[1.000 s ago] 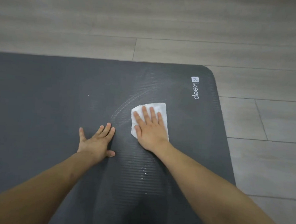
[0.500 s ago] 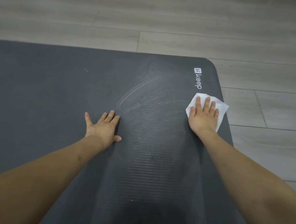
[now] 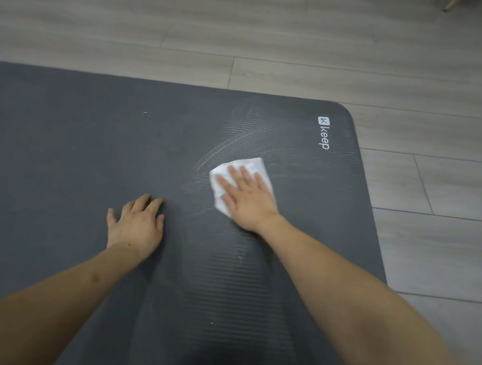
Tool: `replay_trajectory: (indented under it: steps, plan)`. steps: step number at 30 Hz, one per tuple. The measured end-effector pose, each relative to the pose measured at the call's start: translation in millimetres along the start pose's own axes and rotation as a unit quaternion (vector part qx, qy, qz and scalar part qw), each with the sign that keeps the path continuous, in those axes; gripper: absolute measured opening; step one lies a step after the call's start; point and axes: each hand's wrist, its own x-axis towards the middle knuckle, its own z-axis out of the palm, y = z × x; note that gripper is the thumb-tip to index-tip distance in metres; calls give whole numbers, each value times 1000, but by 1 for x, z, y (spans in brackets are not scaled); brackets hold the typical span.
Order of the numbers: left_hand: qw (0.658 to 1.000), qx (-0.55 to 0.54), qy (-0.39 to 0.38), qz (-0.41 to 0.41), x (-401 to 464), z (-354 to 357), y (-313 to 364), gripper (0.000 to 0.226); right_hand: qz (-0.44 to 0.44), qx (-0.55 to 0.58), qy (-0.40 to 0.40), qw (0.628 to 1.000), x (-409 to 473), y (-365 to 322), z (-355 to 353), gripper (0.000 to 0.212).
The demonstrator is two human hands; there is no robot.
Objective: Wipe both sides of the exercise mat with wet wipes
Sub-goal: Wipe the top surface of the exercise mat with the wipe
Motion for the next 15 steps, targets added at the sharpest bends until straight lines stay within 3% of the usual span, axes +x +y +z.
replay_trajectory:
  steps: [4, 7, 15]
  plan:
    - [999, -12, 15, 29, 2, 9, 34, 46, 187, 23, 33, 981, -44, 113, -19, 58]
    - [998, -20, 21, 53, 2, 15, 60, 46, 302, 52, 47, 951, -83, 161, -23, 59]
    - [996, -47, 22, 70, 7, 15, 57, 46, 354, 55, 51, 932, -91, 152, -16, 58]
